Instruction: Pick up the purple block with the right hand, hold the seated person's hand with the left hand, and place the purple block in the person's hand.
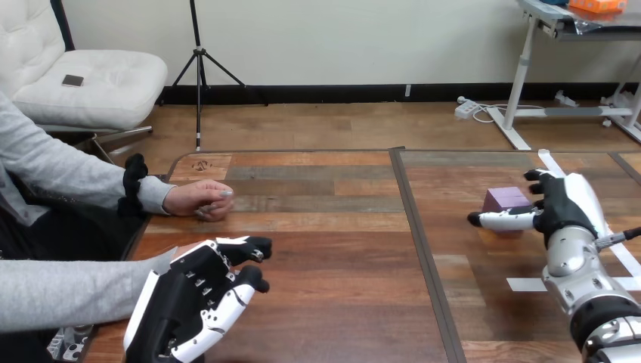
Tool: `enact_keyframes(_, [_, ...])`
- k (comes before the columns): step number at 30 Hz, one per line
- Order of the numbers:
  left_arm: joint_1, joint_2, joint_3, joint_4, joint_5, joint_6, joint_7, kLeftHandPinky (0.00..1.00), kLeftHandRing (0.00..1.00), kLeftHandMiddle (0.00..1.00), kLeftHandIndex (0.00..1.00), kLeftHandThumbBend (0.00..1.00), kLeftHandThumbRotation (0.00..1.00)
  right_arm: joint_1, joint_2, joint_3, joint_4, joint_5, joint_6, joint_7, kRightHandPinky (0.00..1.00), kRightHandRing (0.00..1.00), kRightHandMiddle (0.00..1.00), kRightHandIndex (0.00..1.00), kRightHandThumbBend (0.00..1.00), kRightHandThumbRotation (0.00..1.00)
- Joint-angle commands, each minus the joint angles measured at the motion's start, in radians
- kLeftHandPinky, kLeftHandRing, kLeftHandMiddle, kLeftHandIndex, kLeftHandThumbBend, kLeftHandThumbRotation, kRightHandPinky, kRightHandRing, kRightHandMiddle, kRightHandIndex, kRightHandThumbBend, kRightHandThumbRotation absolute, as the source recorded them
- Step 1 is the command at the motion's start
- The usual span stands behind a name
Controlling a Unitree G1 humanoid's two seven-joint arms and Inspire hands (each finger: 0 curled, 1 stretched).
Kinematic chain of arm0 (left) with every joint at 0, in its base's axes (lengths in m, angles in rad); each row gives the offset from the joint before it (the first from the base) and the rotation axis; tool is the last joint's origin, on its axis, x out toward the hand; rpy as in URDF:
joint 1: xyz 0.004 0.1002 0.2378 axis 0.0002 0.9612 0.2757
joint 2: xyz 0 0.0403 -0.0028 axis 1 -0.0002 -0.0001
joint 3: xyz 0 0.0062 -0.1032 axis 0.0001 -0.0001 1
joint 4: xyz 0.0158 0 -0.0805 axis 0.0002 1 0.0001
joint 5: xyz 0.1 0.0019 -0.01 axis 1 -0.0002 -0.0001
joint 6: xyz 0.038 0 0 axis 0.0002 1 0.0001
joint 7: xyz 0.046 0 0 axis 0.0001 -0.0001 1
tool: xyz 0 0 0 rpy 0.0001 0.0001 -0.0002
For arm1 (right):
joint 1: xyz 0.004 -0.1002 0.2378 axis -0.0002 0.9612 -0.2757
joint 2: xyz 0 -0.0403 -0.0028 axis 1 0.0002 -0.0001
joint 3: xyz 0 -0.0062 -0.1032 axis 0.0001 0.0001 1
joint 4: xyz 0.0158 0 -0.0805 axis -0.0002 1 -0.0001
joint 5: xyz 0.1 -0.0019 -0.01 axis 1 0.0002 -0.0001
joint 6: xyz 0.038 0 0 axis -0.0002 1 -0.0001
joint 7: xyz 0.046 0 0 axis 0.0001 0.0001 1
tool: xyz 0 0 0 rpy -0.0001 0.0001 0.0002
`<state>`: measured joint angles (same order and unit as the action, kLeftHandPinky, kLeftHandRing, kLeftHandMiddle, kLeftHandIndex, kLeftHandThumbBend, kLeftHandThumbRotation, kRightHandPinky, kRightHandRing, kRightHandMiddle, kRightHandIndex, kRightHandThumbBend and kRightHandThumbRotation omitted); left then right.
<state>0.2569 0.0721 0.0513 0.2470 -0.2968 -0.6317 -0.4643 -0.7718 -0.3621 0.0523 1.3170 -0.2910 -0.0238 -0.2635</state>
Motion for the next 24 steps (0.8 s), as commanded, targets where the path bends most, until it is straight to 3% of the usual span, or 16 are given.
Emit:
enact_keyframes(1, [-0.047,-0.011,0.013,-0.027,-0.024,-0.024,0.0,0.53,0.71,0.68,0.51,0.49,0.22,-0.066,0.014,0.016,-0.001,-0.015,0.015,-0.003,0.58,0.79,0.84,0.86,0.99,0.17])
enact_keyframes(9, [-0.041,-0.01,0.014,-0.035,-0.033,-0.022,-0.003,0.53,0.71,0.67,0.51,0.48,0.22,-0.088,0.017,0.015,-0.001,-0.006,0.028,0.015,0.51,0.73,0.78,0.84,1.0,0.19])
enact_keyframes(17, [-0.039,-0.01,0.015,-0.036,-0.037,-0.023,-0.006,0.53,0.7,0.67,0.5,0.46,0.2,-0.11,0.021,0.014,0.0,-0.002,0.045,0.026,0.3,0.43,0.53,0.82,1.0,0.19])
enact_keyframes(24, [-0.033,-0.013,0.013,-0.046,-0.049,-0.009,-0.006,0.53,0.69,0.66,0.49,0.49,0.18,-0.13,0.024,0.03,0.002,-0.017,0.073,0.042,0.31,0.47,0.57,0.79,1.0,0.19])
